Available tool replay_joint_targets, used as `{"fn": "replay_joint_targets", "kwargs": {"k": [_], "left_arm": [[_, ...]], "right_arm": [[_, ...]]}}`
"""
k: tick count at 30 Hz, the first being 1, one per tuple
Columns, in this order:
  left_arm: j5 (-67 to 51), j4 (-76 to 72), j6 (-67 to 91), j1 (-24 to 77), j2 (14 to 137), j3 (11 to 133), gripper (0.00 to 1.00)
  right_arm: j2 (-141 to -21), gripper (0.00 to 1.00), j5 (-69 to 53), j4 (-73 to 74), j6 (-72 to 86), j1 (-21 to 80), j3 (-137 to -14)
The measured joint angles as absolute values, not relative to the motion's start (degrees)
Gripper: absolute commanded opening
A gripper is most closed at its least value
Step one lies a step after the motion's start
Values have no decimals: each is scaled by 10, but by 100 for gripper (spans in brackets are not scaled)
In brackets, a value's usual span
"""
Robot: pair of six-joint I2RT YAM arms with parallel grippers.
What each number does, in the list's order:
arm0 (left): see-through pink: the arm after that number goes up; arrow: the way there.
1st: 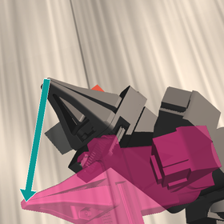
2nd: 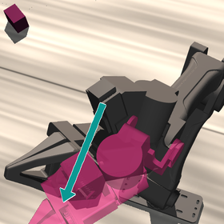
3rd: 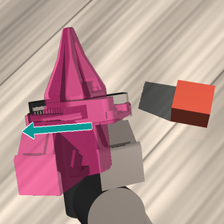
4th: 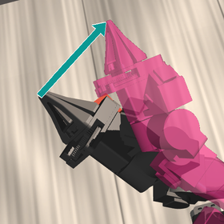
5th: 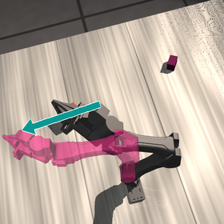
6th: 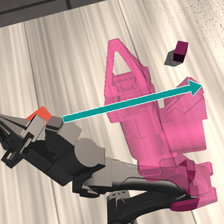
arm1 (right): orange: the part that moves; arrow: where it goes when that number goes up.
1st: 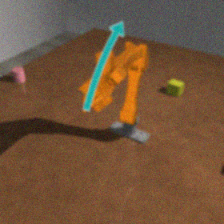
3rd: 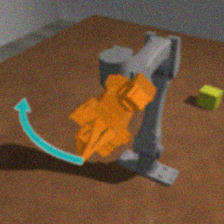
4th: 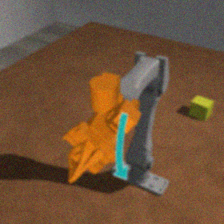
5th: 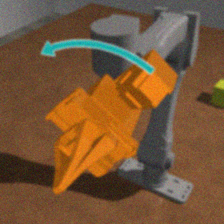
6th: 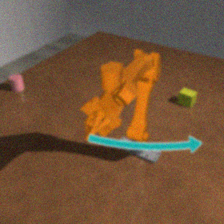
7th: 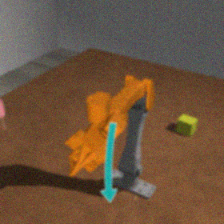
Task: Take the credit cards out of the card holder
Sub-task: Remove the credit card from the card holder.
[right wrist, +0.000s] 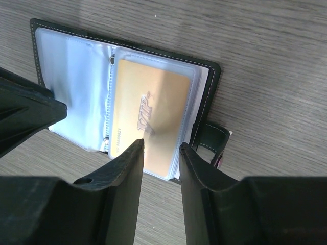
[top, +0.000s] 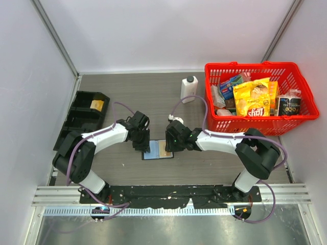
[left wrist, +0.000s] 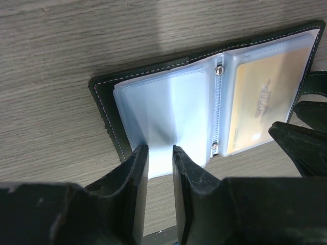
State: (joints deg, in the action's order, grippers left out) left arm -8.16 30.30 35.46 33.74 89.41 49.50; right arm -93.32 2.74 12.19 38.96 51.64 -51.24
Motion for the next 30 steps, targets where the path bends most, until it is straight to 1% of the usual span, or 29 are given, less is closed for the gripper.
{"fn": "replay_joint_targets", "kwargs": {"k": [13,30], "left_arm": [[-82,303,355,337,894,495,29],[-85,303,354,337,894,495,29]], "right_arm": [[-947,38,14,116,389,516,-513],[-947,38,-10,122,383,522,-544]]}}
